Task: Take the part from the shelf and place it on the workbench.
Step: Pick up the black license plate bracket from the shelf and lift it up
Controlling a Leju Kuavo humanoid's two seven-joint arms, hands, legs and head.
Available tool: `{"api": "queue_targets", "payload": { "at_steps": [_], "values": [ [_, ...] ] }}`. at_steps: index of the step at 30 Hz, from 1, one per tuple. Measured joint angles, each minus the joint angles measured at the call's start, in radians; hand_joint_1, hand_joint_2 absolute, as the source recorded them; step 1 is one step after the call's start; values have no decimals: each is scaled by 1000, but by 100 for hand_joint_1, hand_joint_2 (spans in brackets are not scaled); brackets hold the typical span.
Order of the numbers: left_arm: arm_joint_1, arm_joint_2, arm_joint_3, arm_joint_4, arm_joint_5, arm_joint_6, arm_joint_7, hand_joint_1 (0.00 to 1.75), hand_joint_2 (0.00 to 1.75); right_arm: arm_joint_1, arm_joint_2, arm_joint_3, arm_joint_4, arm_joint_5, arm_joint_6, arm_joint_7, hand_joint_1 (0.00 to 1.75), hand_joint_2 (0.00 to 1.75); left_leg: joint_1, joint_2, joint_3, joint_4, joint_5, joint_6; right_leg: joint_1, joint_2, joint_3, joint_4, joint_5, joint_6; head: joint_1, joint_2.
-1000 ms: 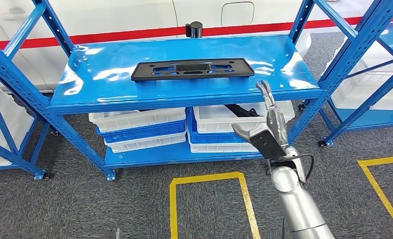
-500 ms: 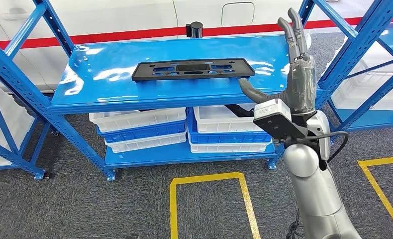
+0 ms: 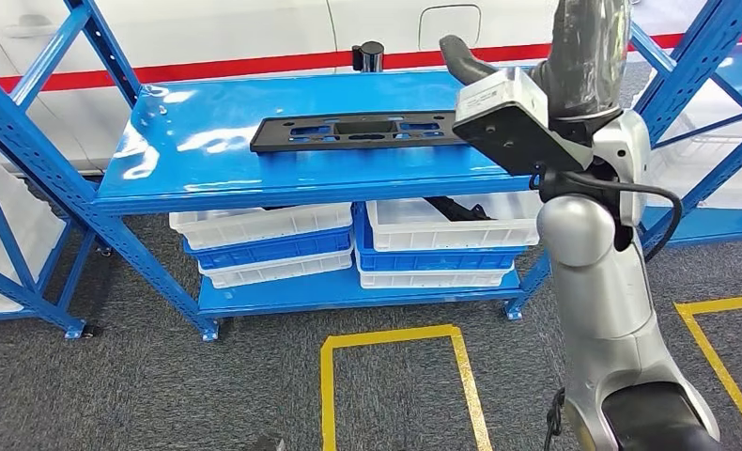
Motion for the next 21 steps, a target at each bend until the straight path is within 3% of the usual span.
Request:
{"api": "queue_targets", "payload": {
  "at_steps": [21],
  "values": [
    [-13,-7,-24,1,-4,-41,-10,0,0,-1,8,42,81,26,56,52,0,175,-1,0,0,0,0,0,0,0,0,0,0,0,0,0]
  ]
}}
